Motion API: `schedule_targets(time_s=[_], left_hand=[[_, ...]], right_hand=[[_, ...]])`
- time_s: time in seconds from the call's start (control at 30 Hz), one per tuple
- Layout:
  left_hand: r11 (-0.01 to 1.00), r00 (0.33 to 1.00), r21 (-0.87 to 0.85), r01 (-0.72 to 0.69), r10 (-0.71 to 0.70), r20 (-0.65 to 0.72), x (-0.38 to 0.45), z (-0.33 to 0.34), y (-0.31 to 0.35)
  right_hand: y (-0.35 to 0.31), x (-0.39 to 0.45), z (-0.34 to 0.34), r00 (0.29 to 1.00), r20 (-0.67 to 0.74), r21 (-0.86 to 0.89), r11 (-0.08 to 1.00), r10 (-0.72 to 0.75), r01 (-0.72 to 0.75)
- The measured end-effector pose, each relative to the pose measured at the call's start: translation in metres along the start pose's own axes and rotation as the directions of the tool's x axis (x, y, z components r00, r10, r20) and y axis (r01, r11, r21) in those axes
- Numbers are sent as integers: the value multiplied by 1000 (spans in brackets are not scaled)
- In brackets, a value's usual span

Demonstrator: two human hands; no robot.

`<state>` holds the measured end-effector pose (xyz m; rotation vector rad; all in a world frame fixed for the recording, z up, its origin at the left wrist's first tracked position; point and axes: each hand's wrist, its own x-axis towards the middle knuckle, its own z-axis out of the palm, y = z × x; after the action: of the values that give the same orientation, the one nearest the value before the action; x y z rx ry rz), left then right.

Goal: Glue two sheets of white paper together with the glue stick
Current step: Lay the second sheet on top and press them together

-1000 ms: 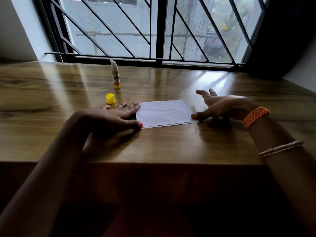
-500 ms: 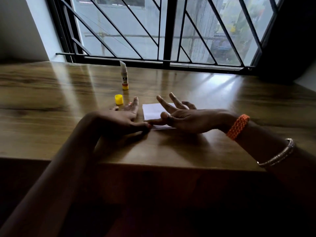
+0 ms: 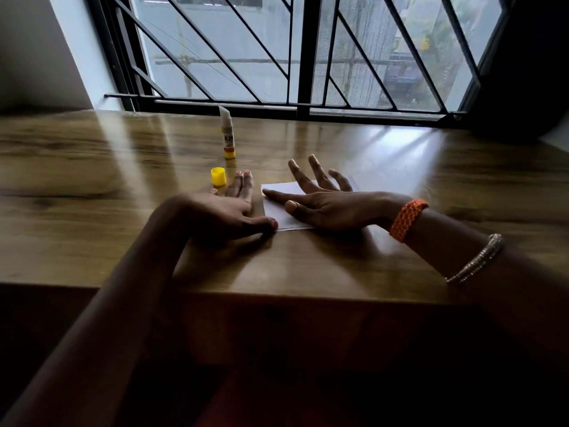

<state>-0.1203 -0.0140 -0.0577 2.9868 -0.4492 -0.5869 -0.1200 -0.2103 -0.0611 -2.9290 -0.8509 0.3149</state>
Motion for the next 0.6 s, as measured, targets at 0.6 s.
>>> schedule_targets(time_s=[0.6], left_hand=[[998,998,70,4,1,-70,12,9,-3]], right_hand=[[-21,25,10,925,-232,38,953,300,-299]])
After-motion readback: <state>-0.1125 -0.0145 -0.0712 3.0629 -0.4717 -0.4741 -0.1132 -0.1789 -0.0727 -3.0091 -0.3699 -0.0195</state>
